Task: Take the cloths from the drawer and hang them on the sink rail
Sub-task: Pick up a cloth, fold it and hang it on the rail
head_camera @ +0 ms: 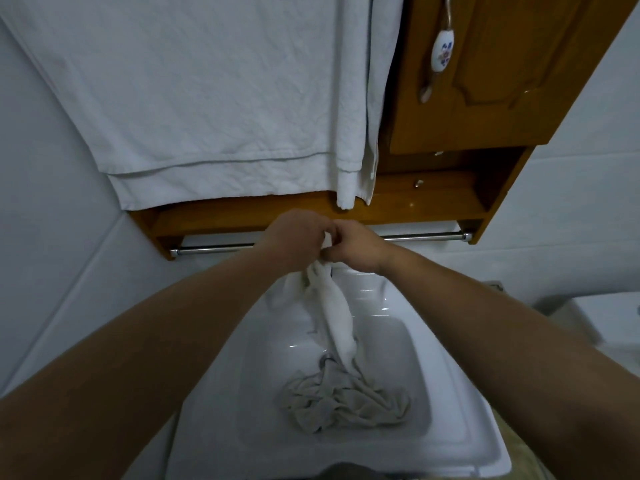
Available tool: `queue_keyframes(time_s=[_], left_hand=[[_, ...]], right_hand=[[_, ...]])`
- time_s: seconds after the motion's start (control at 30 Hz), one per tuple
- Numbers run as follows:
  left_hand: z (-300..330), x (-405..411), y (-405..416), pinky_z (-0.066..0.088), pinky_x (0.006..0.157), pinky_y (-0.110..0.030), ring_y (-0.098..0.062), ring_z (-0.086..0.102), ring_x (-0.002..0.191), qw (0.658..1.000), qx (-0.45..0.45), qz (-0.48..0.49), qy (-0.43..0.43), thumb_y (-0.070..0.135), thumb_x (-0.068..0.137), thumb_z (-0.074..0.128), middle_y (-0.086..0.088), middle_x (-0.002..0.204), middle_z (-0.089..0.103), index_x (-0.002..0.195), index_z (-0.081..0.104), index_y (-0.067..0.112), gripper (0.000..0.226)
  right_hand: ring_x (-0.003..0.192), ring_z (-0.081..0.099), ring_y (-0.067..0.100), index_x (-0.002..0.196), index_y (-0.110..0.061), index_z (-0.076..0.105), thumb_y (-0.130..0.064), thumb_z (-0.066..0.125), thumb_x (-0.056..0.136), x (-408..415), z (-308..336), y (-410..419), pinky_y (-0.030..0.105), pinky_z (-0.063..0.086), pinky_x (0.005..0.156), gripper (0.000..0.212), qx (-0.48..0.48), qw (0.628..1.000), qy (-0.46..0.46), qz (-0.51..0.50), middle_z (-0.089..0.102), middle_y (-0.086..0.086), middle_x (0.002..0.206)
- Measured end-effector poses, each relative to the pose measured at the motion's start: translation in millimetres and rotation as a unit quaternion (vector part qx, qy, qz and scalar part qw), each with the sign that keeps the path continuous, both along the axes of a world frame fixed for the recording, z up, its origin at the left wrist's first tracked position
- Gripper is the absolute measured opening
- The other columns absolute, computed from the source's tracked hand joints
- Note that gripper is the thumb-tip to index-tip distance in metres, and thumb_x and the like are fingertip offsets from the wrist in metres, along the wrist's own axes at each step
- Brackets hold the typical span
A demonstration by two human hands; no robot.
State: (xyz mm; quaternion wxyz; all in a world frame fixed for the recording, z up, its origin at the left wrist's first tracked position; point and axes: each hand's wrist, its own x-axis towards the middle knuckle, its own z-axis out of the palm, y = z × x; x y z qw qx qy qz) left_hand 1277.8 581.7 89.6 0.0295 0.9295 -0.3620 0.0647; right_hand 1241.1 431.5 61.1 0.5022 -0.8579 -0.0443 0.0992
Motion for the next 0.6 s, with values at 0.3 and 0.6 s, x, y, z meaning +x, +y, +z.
queue_keyframes(time_s=[0.3,0.6], left_hand=[[13,14,31,0.044,0.071,-0.030,-0.021,0.063,0.087,0.996,-0.065,0.054,0.010,0.023,0.097,0.050,-0.002,0.095,0.071,0.102,0.069,0.020,0.020],[22,23,56,0.046,0.074,-0.032,-0.019,0.056,0.085,0.993,-0.065,0.094,-0.037,0.017,0.095,0.049,-0.003,0.093,0.067,0.104,0.066,0.025,0.021]], right_hand=[[0.068,0.054,0.016,0.077,-0.022,0.053,-0.012,0.068,0.081,5,-10,31,0.038,0.051,0.064,0.019,-0.034,0.991,-0.075,-0.104,0.056,-0.005,0.075],[0.067,0.053,0.018,0.073,-0.015,0.058,-0.014,0.056,0.085,-4,-27,33,0.026,0.035,0.052,0.012,-0.177,0.982,-0.027,-0.055,0.055,-0.001,0.070]])
